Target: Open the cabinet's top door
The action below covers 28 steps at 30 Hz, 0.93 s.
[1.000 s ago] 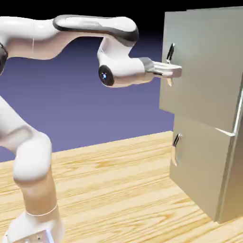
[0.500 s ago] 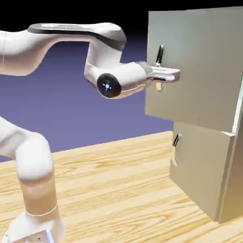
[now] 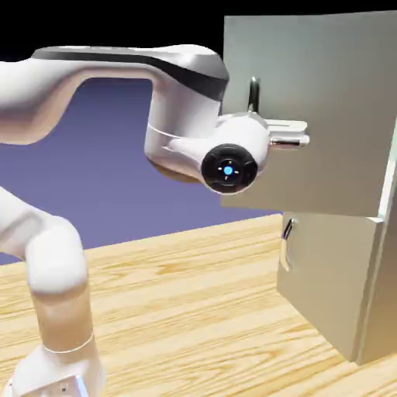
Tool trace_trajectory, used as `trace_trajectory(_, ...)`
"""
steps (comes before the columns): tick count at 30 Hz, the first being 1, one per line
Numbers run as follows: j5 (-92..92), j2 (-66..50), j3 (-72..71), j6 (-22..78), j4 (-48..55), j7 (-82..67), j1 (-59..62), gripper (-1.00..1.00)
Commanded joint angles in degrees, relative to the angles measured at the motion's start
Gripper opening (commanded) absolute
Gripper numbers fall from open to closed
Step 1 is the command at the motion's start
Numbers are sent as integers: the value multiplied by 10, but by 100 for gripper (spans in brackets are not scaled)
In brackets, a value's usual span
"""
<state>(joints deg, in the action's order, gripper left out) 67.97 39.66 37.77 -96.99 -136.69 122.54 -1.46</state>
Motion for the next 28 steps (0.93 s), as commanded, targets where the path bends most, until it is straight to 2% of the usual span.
trace_trajectory(1,-10,-11,18,26,14,-1,-8,-100)
trace_trajectory(15,-58,-184,303,332,227,-40,-197,-100)
trace_trajectory(21,-65,-206,426,387,282,-45,-312,-100)
trace_trajectory(28,-105,-159,542,401,341,-22,-457,-100)
